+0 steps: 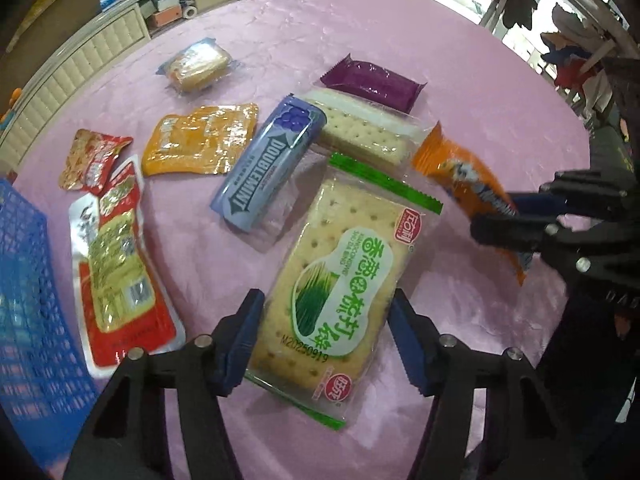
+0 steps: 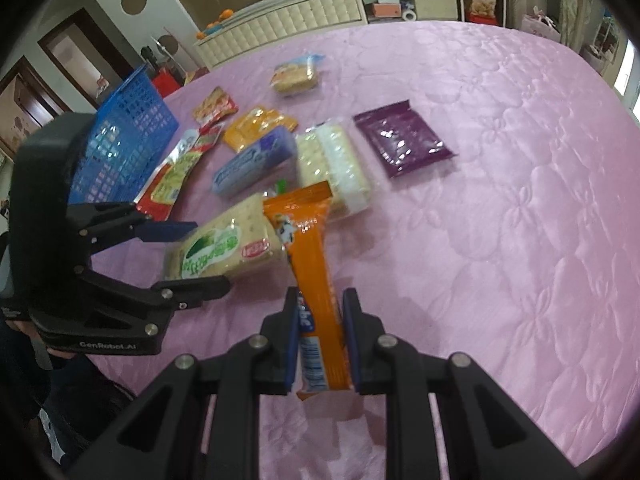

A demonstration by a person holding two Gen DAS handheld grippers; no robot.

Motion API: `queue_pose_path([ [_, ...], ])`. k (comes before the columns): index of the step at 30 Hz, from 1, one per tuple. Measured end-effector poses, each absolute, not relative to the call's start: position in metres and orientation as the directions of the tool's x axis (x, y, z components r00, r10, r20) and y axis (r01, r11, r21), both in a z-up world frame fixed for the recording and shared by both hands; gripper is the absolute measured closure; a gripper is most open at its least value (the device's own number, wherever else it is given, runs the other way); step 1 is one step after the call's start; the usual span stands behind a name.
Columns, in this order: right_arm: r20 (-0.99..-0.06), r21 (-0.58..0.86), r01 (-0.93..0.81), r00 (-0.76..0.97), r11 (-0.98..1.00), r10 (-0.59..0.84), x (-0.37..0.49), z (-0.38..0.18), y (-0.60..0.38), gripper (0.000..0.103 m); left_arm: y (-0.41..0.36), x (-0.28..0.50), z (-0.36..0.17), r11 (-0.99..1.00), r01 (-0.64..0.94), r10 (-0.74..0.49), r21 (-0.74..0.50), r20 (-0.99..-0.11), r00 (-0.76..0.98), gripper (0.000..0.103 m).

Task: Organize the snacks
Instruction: 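Grasp the green-labelled cracker pack with the left gripper, then carry the cracker pack over the basket with the left gripper while the right gripper drops the orange stick in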

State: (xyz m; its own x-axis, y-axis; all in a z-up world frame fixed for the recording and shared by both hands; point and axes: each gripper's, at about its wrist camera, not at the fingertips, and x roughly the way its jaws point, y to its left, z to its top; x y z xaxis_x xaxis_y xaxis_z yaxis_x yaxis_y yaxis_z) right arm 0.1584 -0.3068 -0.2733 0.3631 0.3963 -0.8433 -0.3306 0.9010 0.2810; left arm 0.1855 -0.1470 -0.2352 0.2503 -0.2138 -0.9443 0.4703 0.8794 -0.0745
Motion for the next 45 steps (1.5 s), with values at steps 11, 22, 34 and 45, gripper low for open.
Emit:
queue_pose_path([
  [11,-0.85,0.24,-0.355,0.373,0.903,0.373,0.131,-0.249,-0.286,0.079,-0.118,0.149,-0.19,0.92,0.388,-0.197,-0.05,-0.916,0.35,0.043],
  [22,-0.818,0.188,-0.41,0.438,0.893,0.373,0.119,-0.188,-0.239,0.079,-0.069,0.112,-0.116,0.949,0.307,-0.223,-0.073,-0.842,0.491,0.043],
  [34,-0.768,0.206,-0.504,0.449,0.839,0.458,0.137,-0.129,-0.159,0.079,0.018,0.109,-0.057,0.989,0.146,-0.118,-0.037,-0.794,0.596,0.043],
  [45,-0.766,0.279,-0.538,0.376,0.796,0.522,0.171,-0.117,-0.079,0.079,0.092,0.125,-0.037,0.997,0.0,-0.06,-0.076,-0.783,0.619,0.043],
])
